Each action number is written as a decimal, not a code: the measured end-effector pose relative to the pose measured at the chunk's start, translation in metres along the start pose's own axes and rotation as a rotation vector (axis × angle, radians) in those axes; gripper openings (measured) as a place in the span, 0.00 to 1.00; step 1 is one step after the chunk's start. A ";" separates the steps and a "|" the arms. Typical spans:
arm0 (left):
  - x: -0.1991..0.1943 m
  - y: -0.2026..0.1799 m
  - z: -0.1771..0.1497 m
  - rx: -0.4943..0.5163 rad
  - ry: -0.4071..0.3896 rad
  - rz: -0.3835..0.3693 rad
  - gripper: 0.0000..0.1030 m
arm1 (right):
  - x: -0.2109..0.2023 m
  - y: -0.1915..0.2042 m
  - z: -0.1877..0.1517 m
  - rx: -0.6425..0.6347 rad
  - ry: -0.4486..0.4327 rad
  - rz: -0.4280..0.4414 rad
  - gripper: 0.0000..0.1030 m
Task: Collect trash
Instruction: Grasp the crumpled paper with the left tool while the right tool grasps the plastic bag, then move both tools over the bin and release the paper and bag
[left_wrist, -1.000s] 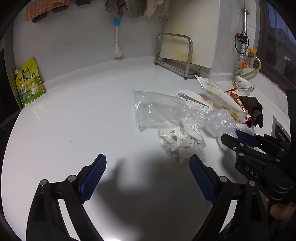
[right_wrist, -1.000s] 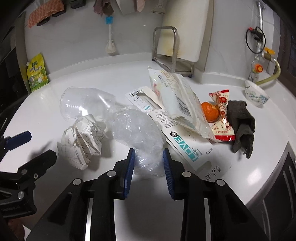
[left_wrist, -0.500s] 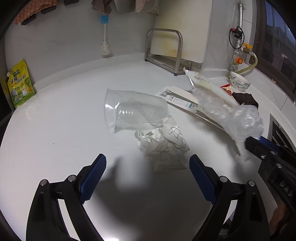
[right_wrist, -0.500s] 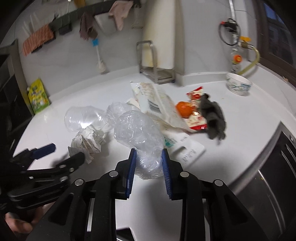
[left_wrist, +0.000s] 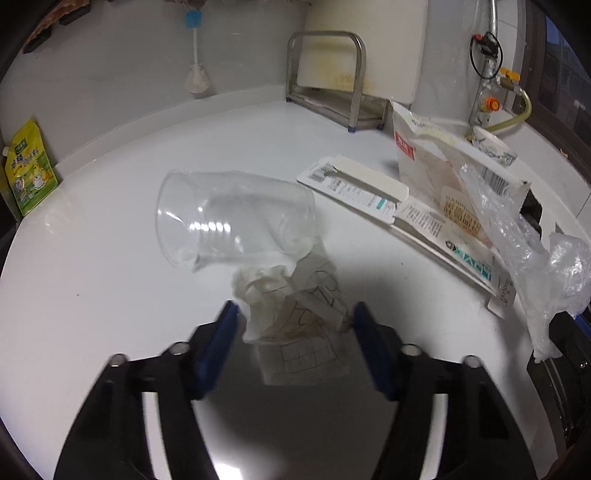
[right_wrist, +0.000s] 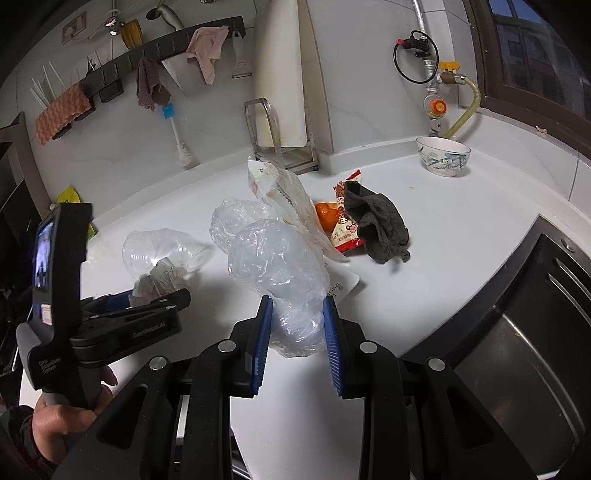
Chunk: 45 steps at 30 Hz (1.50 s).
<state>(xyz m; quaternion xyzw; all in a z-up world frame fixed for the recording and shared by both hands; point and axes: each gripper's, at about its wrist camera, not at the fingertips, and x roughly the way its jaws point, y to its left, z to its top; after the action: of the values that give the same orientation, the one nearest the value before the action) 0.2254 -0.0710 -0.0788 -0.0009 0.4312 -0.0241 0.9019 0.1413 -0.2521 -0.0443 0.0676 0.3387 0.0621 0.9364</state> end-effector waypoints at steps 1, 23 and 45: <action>-0.001 0.000 -0.001 0.001 -0.002 -0.007 0.51 | -0.001 0.000 -0.001 0.001 0.000 0.001 0.26; -0.130 0.012 -0.093 0.116 -0.109 -0.057 0.44 | -0.094 0.025 -0.082 0.064 -0.016 -0.022 0.26; -0.170 0.008 -0.221 0.206 -0.041 -0.144 0.50 | -0.150 0.055 -0.210 0.041 0.169 -0.031 0.26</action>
<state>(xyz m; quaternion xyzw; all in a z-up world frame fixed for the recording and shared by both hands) -0.0529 -0.0515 -0.0850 0.0601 0.4069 -0.1330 0.9018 -0.1123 -0.2043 -0.1008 0.0758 0.4187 0.0462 0.9038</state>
